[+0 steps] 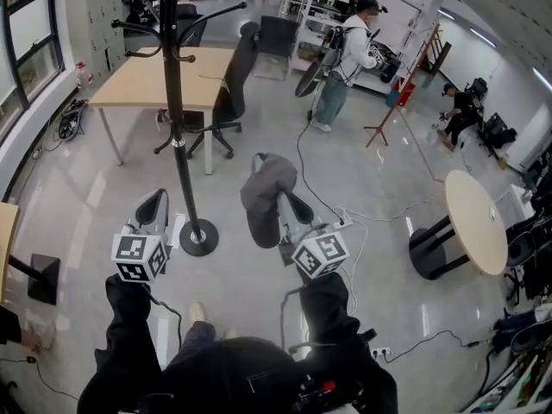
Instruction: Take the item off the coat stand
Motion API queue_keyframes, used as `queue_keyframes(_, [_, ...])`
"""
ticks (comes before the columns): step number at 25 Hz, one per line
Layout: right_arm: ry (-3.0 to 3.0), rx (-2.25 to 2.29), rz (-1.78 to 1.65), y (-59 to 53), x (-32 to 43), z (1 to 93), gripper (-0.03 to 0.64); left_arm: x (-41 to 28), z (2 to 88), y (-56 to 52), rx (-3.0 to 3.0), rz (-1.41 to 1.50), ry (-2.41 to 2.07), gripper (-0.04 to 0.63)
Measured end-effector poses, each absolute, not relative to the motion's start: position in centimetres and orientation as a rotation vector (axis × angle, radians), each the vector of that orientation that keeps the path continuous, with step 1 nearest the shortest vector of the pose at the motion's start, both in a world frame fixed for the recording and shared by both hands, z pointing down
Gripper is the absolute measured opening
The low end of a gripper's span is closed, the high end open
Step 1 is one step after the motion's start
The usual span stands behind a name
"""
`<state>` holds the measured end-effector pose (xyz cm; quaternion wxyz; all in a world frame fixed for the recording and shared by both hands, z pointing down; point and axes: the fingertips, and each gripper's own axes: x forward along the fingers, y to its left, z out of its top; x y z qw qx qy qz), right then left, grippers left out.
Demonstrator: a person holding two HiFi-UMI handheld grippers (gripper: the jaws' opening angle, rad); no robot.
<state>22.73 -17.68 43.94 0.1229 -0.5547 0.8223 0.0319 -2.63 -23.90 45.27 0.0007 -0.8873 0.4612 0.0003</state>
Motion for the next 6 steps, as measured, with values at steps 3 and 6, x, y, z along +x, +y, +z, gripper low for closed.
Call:
queue_keyframes(3, [2.395,-1.619,0.085,-17.72,22.81,44.11,0.017,-2.69,45.32,-23.91,-2.785,-0.002,1.451,0.002])
queue_keyframes(6, [2.393,-1.615,0.075,-17.97,22.79,44.27,0.017,-2.81,45.26,-24.15,-2.783,-0.001,1.456,0.002])
